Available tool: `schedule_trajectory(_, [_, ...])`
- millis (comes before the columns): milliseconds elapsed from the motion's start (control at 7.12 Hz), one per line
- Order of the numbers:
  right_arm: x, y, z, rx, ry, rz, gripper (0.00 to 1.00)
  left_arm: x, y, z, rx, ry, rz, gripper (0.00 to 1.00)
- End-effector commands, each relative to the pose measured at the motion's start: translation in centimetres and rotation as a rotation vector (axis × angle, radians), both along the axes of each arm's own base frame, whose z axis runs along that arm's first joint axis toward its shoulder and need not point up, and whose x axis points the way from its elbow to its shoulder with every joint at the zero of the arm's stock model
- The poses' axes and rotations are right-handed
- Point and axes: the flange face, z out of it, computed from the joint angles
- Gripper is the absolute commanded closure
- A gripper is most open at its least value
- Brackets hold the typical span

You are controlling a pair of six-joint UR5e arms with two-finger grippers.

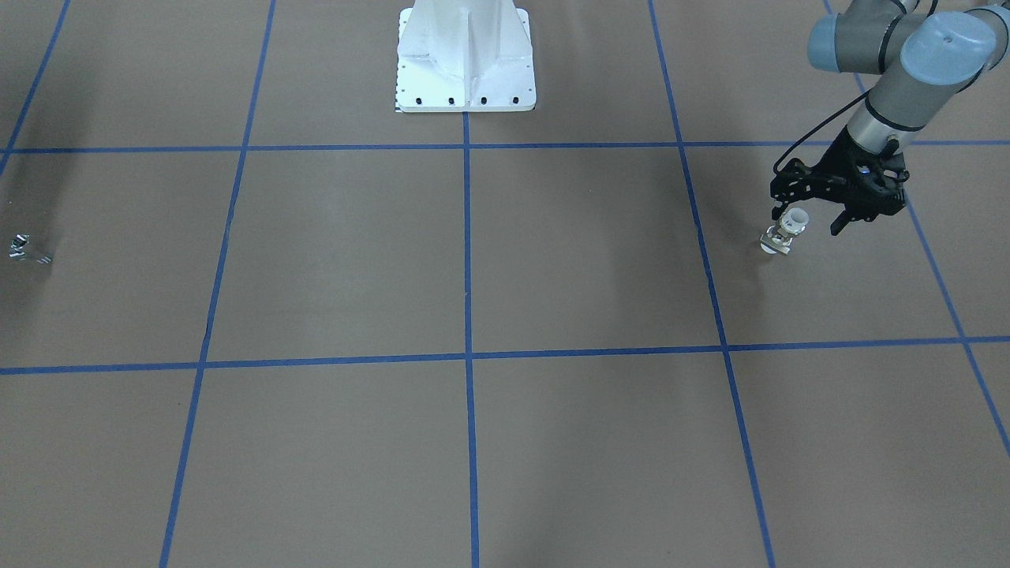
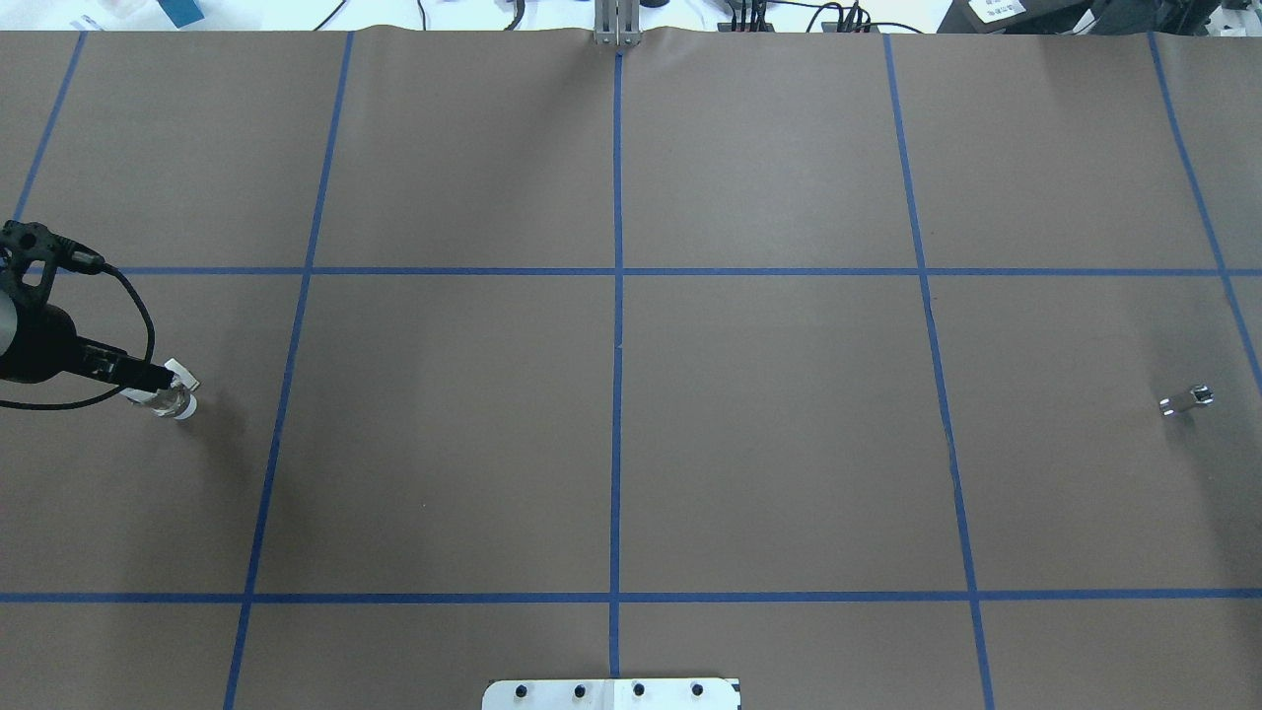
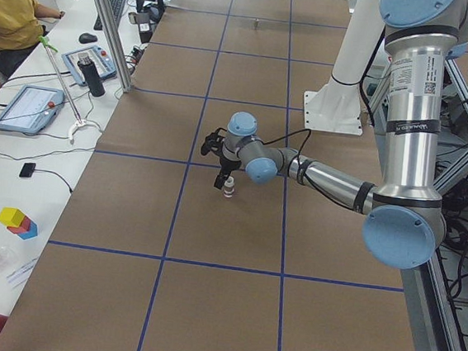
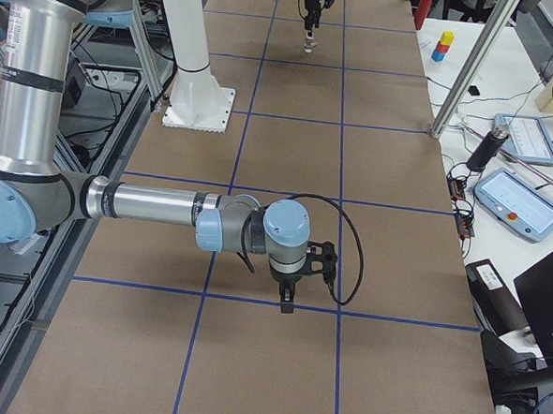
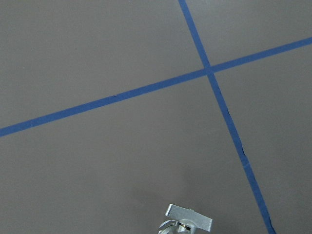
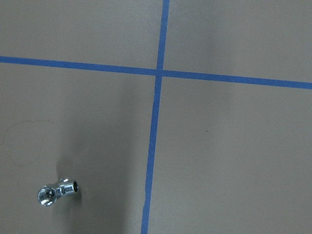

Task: Assemble PPR valve and pipe with both arms
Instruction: 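Lower the left gripper onto the white pipe fitting and grasp it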

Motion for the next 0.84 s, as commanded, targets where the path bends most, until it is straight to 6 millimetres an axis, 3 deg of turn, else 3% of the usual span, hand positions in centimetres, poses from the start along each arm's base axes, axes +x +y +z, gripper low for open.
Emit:
schedule_trajectory(0, [0.0, 0.02, 0.11, -0.002, 0.0, 0.0, 0.0, 1.21, 0.77, 0.86, 0.002, -0.027, 0.014, 0.0])
schedule_trajectory(422, [0.0, 0.02, 0.11, -0.002, 0.0, 0.0, 0.0, 1.68, 1.04, 1.06, -0.002, -0.027, 0.024, 0.01])
schedule_trajectory(703, [-0.01, 0.02, 0.1, -0.002, -0.002, 0.0, 0.0, 1.81, 1.11, 1.14, -0.002, -0.028, 0.028, 0.19])
